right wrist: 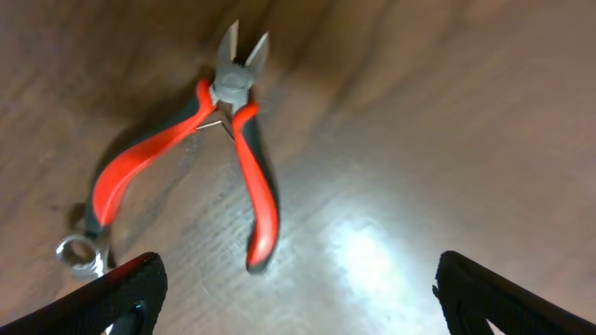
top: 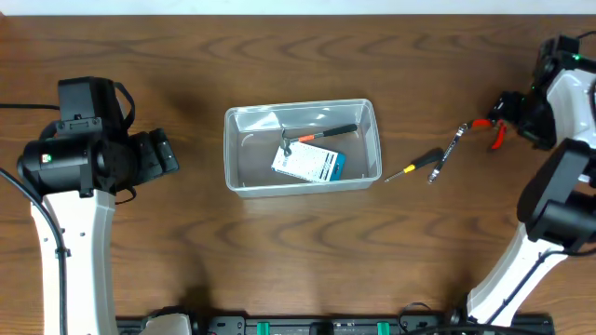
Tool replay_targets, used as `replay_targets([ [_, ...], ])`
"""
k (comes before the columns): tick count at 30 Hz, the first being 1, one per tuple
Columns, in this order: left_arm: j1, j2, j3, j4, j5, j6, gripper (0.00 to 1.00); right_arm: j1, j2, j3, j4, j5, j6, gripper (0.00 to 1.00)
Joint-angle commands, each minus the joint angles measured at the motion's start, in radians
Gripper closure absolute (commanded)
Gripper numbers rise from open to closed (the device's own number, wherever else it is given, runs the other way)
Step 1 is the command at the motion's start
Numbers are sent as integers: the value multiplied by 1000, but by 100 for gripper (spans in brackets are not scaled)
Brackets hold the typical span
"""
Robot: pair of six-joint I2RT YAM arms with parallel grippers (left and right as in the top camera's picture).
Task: Pack container
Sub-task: 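Grasp the red-handled pliers with the right gripper and lift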
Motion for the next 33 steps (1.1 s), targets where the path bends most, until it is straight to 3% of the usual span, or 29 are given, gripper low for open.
replay_targets([
  [1, 3, -5, -4, -7, -15, -17, 2, -2, 44, -5, 23, -50, -51, 5],
  [16, 3, -5, -3, -7, -15, -44, 2, -5, 178, -5, 96, -93, -115, 8],
  [19, 3, -5, -4, -7, -15, -44, 2, -6, 183, -5, 96, -94, -115, 23],
  [23, 3, -5, -4, -7, -15, -44, 2, -6, 183, -5, 96, -94, -115, 50],
  [30, 3, -5, -4, -8, -15, -47, 2, -6, 183, -5, 97, -94, -115, 56],
  [33, 3, -5, -4, -8, -15, -47, 2, -6, 183, -5, 96, -94, -115, 67],
])
